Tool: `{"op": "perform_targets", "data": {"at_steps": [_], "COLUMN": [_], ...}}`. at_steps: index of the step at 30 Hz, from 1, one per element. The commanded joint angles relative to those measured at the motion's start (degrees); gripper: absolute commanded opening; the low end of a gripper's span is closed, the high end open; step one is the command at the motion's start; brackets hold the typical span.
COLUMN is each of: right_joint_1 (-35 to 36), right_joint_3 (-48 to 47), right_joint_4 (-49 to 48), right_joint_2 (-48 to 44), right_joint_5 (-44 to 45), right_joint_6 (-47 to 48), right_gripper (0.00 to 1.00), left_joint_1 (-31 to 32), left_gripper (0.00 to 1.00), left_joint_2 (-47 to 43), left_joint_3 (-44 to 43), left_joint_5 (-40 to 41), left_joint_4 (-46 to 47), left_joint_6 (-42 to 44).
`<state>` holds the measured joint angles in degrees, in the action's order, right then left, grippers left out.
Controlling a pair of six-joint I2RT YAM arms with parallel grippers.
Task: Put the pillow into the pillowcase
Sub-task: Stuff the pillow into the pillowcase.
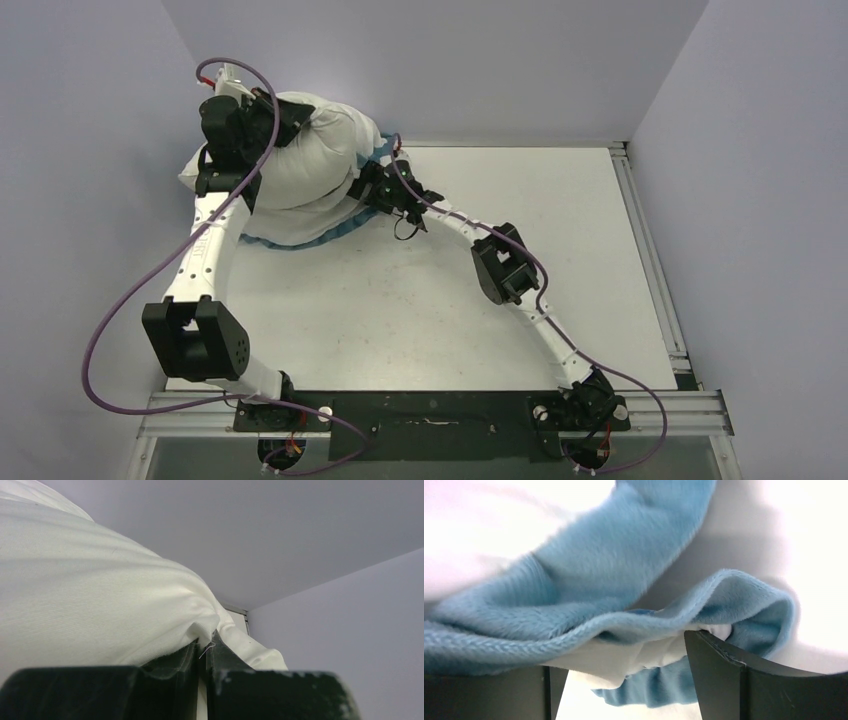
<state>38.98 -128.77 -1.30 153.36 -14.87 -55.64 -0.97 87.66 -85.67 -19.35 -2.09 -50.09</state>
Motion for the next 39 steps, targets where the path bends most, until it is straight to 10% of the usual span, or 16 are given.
{"op": "perform_targets", "data": {"at_steps": [1,4,8,22,39], "right_joint_1": [-1.2,-1.4,-2.4,-5.4,-21.4], "right_joint_3": [-8.6,-10.1,-7.4,36.9,52.0], "right_joint_4": [-0.9,-2.7,-5.0,-18.0,-13.3], "right_joint_2": [3.5,4.3,3.5,-35.4,-60.7], "right_joint_5": [5.8,5.8,2.5,-21.4,-34.0], "right_joint_6": [-4.7,-6.2,-5.3,4.3,6.8], "right_gripper": [0.78,0.71,0.07,0.05,0.05], "left_joint_1": [-1.4,-1.4,-1.4,4.4,20.4], "left_gripper": [0.0,0.0,0.0,0.0,0.0], "left_joint_2": [1.4,0.9,0.7,-2.1,1.8], "left_joint_3": [-2.2,-1.1,-0.7,1.2,1.0], "left_joint_5": [0.8,0.8,0.4,-1.1,13.3], "left_joint_4": [3.5,3.7,3.9,1.2,-10.4], "left_joint_6": [-0.3,-0.5,-0.2,11.4,25.0]}}
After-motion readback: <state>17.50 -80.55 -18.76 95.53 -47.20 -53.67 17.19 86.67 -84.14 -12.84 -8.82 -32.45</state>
